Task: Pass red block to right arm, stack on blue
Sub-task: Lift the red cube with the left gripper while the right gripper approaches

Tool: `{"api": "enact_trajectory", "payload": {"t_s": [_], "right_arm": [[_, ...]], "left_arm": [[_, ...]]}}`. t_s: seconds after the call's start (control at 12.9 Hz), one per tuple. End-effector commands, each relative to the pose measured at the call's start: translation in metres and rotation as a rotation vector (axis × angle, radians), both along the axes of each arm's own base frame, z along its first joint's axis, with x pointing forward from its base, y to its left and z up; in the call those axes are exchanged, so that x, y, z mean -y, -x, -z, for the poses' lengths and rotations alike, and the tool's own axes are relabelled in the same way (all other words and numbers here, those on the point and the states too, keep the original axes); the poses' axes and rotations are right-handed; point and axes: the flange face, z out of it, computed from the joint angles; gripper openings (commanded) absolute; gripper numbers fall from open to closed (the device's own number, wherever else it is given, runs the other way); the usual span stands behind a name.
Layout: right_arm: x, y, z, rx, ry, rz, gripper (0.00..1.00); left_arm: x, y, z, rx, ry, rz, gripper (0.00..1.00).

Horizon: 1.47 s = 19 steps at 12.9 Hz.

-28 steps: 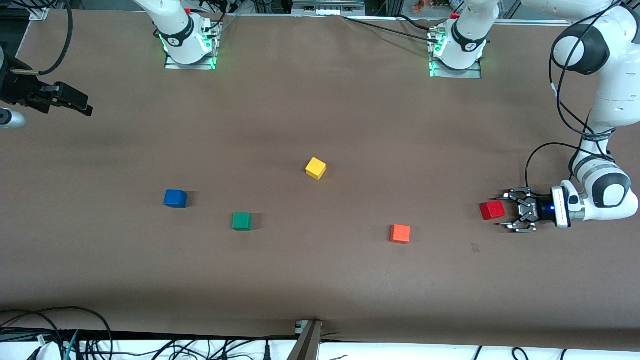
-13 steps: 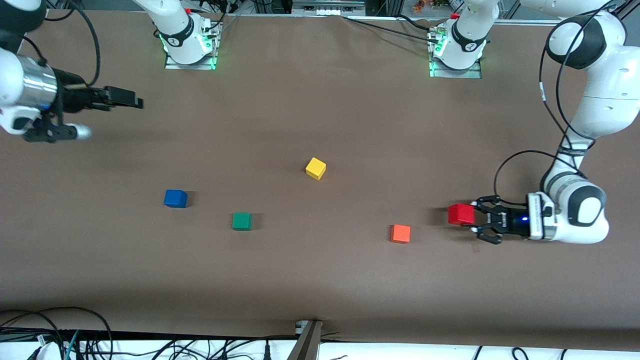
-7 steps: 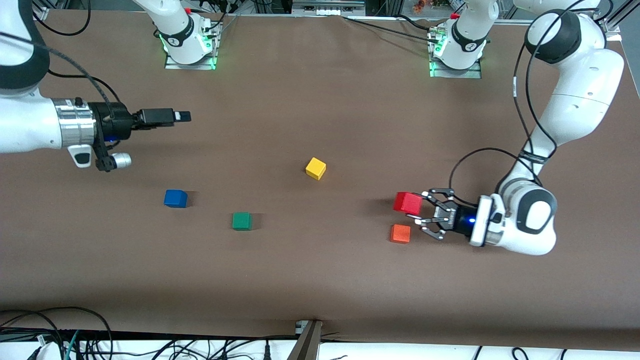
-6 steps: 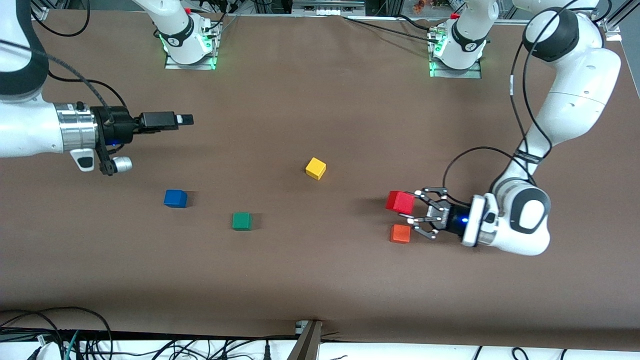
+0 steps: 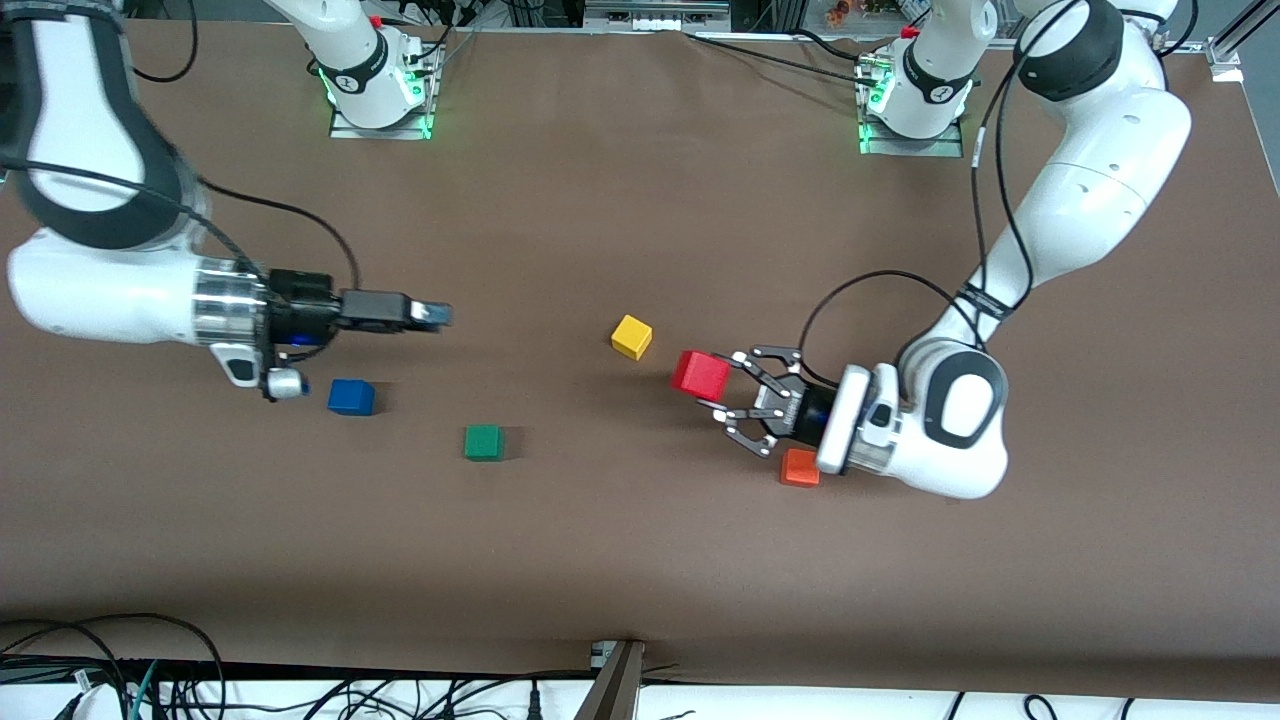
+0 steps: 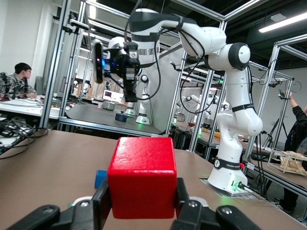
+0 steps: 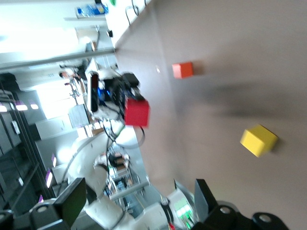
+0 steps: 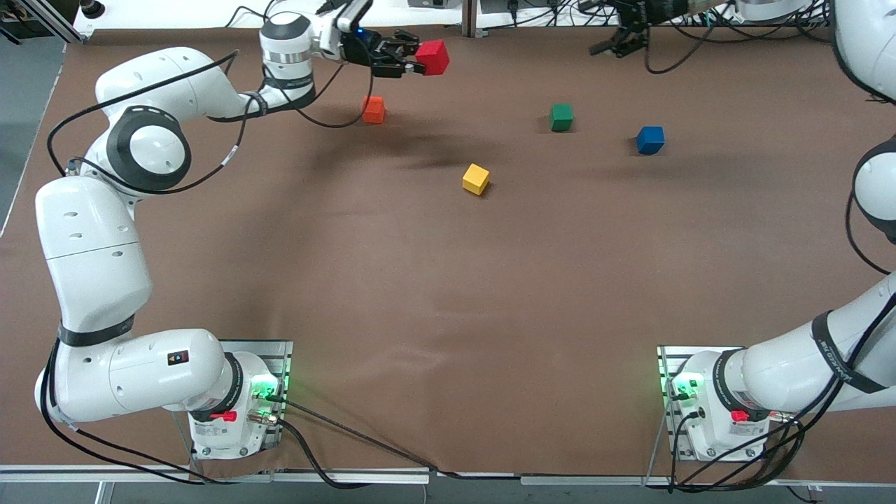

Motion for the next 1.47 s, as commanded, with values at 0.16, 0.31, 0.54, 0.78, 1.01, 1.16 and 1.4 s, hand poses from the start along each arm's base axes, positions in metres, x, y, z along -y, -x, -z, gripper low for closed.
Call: {"api": "enact_trajectory", "payload": {"t_s": [0.16,0.31,0.54,0.78,1.01,1.16,1.4], "right_arm": [[-0.082,0.022,0.015,-0.016,0.004,0.197,1.00],[-0.087,0.033,0.038,-0.059,0.046,0.243,1.00],[-0.099,0.042,0.037,-0.102,-0.024,0.258,1.00],[-0.098,0.054,0.019,-0.066,-0.036,0.238,1.00],[-0.102,0.055,0.022,-0.063,-0.036,0.223,1.00],[-0.105,0.056,0.033,-0.071,-0.027,0.215,1.00],[-0.114,0.053,0.038,-0.069,-0.023,0.212,1.00]], "left_arm": [[0.063,0.015,-0.037,0.013,0.042,-0.027,0.00],[0.080,0.020,-0.048,0.012,0.052,-0.040,0.00],[0.101,0.025,-0.054,-0.020,0.070,-0.077,0.00],[0.103,0.025,-0.053,-0.019,0.064,-0.086,0.00],[0.103,0.025,-0.053,-0.020,0.065,-0.087,0.00],[0.103,0.025,-0.053,-0.019,0.064,-0.086,0.00],[0.103,0.025,-0.053,-0.019,0.064,-0.086,0.00]]}}
